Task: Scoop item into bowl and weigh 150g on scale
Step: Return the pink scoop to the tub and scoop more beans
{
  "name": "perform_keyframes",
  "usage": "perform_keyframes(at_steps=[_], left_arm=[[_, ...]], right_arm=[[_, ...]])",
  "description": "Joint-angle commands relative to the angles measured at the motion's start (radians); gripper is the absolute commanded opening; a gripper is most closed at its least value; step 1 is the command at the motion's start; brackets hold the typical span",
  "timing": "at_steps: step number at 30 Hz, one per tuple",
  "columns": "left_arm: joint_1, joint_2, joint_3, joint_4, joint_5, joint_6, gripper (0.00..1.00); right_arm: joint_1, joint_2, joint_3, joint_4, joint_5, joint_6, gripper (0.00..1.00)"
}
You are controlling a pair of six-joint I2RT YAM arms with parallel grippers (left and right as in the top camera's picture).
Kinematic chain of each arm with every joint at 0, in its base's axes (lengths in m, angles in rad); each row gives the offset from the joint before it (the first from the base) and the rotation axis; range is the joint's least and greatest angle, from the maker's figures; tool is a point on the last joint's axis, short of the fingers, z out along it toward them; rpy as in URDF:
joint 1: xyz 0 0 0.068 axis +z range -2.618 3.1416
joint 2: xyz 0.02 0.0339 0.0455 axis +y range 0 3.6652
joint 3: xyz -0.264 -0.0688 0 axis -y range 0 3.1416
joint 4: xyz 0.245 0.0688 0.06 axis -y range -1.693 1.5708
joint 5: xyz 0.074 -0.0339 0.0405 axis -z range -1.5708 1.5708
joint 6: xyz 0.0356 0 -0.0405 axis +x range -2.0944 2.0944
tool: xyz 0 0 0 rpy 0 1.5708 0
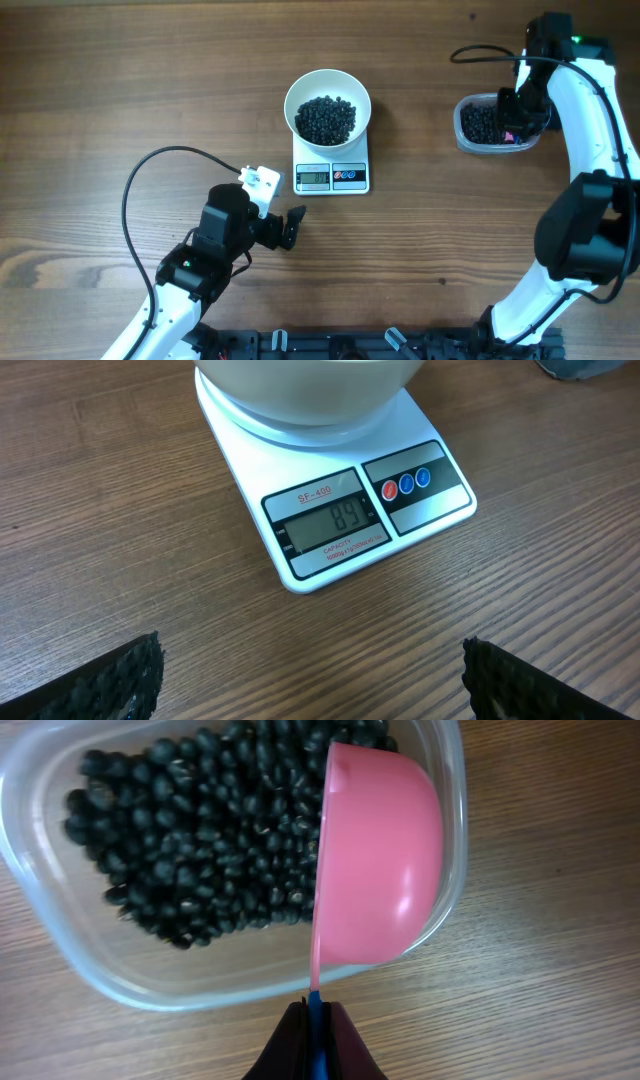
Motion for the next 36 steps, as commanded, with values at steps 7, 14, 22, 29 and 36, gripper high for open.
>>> perform_keyframes(at_steps=[7, 14, 22, 29, 36], left_arm=[[0.004, -0.008, -0.003, -0.001, -0.006, -0.01, 1.0], [0.004, -0.008, -0.004, -0.001, -0.006, -0.01, 1.0], [0.004, -0.008, -0.003, -0.001, -0.006, -0.011, 1.0], [0.004, -0.008, -0.003, -0.001, -0.006, -0.01, 1.0], [0.004, -0.008, -0.003, -0.001, -0.006, -0.011, 1.0]], right_arm=[[0.0, 0.049, -0.005, 0.051, -0.101, -0.062, 0.04], [0.029, 0.049, -0.111, 0.05, -0.189, -0.129, 0.04], [0.016, 0.049, -0.111, 0.093, -0.443, -0.145, 0.04], [0.004, 0.049, -0.141, 0.15, -0.394, -0.146, 0.04], [-0.057, 0.049, -0.149, 0.127, -0.574, -0.172, 0.04]])
